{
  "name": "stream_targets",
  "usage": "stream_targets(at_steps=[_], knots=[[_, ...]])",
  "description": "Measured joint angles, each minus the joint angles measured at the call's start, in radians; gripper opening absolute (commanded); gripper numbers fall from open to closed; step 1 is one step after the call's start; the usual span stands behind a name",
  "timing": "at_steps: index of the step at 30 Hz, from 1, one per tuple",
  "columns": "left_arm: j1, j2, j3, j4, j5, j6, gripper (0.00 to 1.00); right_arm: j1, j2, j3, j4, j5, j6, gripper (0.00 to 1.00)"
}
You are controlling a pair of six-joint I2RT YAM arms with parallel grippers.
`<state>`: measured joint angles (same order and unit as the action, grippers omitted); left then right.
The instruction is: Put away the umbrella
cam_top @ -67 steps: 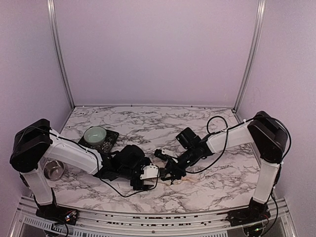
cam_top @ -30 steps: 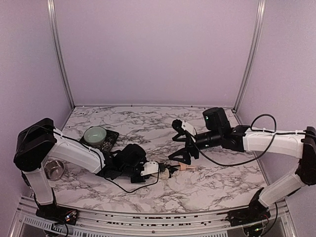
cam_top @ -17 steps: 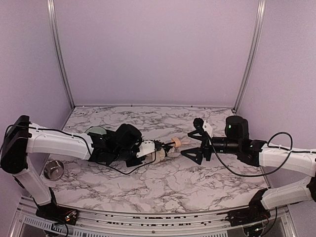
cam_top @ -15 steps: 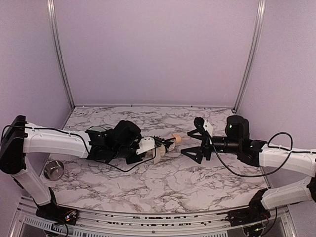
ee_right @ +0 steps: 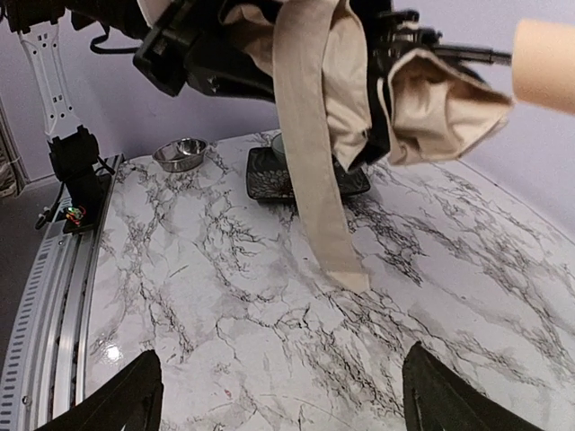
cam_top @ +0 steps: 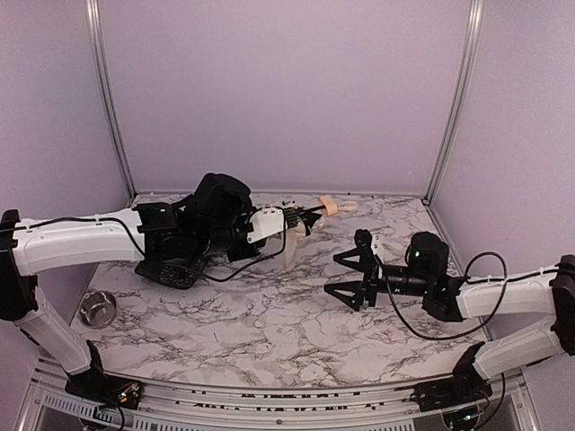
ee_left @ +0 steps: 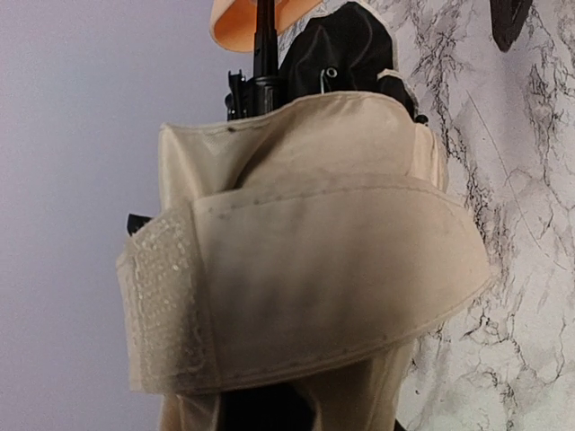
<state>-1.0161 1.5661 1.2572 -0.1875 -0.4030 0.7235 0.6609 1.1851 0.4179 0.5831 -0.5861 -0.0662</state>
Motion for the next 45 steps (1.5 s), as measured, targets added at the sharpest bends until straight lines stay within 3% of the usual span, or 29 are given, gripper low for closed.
stream_targets(at_steps=[9, 15, 17, 20, 26, 27, 30, 31, 40, 44, 45], knots=[[-0.021, -0.036, 0.087, -0.036, 0.007, 0.072, 0.00, 0.003, 0.269, 0.092, 0.224, -0.067, 0.052, 0.96], [-0.034, -0.036, 0.133, -0.059, 0.020, 0.097, 0.00, 0.004, 0.409, 0.217, 0.307, -0.166, 0.078, 0.92], [-0.038, -0.036, 0.145, -0.066, 0.021, 0.101, 0.00, 0.010, 0.439, 0.234, 0.323, -0.209, 0.085, 0.86], [-0.044, -0.036, 0.160, -0.073, 0.022, 0.109, 0.00, 0.034, 0.462, 0.237, 0.328, -0.271, 0.078, 0.55], [-0.047, -0.036, 0.169, -0.079, 0.028, 0.116, 0.00, 0.055, 0.498, 0.275, 0.327, -0.327, 0.086, 0.44], [-0.048, -0.036, 0.169, -0.080, 0.028, 0.116, 0.00, 0.055, 0.500, 0.275, 0.328, -0.331, 0.089, 0.44], [-0.049, -0.036, 0.169, -0.080, 0.028, 0.116, 0.00, 0.055, 0.508, 0.275, 0.330, -0.338, 0.095, 0.64], [-0.049, -0.036, 0.169, -0.080, 0.029, 0.116, 0.00, 0.055, 0.512, 0.276, 0.329, -0.340, 0.104, 0.66], [-0.049, -0.036, 0.169, -0.082, 0.049, 0.119, 0.00, 0.038, 0.518, 0.280, 0.330, -0.344, 0.109, 0.19], [-0.049, -0.036, 0.170, -0.082, 0.055, 0.118, 0.00, 0.037, 0.518, 0.291, 0.332, -0.357, 0.120, 0.01], [-0.049, -0.036, 0.171, -0.082, 0.055, 0.116, 0.00, 0.037, 0.518, 0.291, 0.332, -0.359, 0.119, 0.00]])
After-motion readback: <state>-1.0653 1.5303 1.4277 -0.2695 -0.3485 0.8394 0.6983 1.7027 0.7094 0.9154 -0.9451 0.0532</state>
